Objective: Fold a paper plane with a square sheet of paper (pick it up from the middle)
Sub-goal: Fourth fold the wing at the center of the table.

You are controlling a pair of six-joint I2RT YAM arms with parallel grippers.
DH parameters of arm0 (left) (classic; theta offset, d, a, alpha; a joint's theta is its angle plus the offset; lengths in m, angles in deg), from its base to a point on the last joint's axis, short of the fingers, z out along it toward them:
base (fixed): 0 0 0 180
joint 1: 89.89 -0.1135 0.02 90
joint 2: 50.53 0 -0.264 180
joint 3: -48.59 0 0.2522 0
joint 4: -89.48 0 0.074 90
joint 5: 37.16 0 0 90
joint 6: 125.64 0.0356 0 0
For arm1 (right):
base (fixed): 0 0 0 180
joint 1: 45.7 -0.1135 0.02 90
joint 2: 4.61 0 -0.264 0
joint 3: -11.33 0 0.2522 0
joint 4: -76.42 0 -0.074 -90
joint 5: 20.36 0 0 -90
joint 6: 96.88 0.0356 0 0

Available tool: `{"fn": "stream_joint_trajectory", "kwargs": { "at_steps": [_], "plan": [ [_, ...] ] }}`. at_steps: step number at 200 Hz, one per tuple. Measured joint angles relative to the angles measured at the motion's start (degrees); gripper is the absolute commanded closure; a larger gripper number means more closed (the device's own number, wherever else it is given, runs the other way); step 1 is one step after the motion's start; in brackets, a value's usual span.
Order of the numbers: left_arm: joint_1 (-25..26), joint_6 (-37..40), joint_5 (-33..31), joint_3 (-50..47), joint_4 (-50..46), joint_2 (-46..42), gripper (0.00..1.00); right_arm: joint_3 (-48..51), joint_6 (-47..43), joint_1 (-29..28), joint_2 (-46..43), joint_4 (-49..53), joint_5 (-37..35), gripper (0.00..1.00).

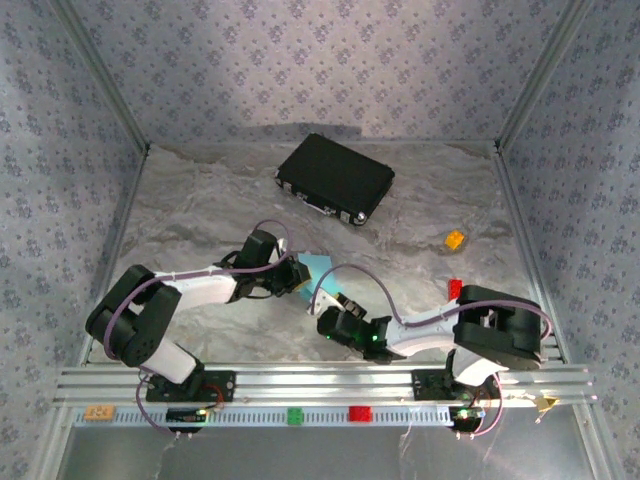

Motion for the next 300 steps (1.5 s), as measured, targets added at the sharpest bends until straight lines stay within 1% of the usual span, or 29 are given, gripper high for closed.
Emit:
{"fn": "stream_joint_trajectory", "kwargs": {
  "at_steps": [32, 68, 93, 133, 167, 212, 228, 249, 271, 300],
  "plan": [
    [0.0, 0.2, 0.0, 0.1, 0.0, 0.0, 0.85, 0.0, 0.4, 0.0, 0.5, -0.1, -1.0, 0.65],
    [0.0, 0.2, 0.1, 0.1, 0.0, 0.0, 0.85, -0.5, 1.0, 0.0, 1.8, -0.1, -1.3, 0.65],
    [0.0, 0.3, 0.1, 0.1, 0.0, 0.0, 0.86, -0.9, 1.6, 0.0, 2.6, 0.0, -1.4, 0.70],
    [0.0, 0.4, 0.1, 0.1, 0.0, 0.0, 0.86, -1.4, 2.2, 0.0, 2.9, -0.1, -1.4, 0.73],
    [0.0, 0.4, 0.1, 0.2, -0.1, 0.0, 0.86, -1.4, 3.1, 0.0, 2.9, -0.2, -1.4, 0.79],
    [0.0, 0.4, 0.1, 0.6, -0.1, 0.0, 0.87, -1.4, 3.8, 0.0, 2.9, -0.3, -1.3, 0.80],
    [0.0, 0.4, 0.1, 0.6, -0.1, 0.0, 0.87, -1.4, 4.0, 0.1, 2.9, -0.3, -1.3, 0.84],
    [0.0, 0.4, 0.1, 0.6, -0.1, 0.0, 0.86, -1.4, 4.6, 0.4, 2.9, -0.3, -1.3, 0.87],
    [0.0, 0.4, 0.1, 0.6, -0.1, 0.0, 0.87, -1.4, 5.0, 0.6, 2.9, -0.3, -1.0, 0.87],
    [0.0, 0.4, 0.1, 0.6, -0.2, 0.0, 0.87, -1.4, 5.2, 0.7, 2.9, -0.3, -0.8, 0.83]
  ]
}}
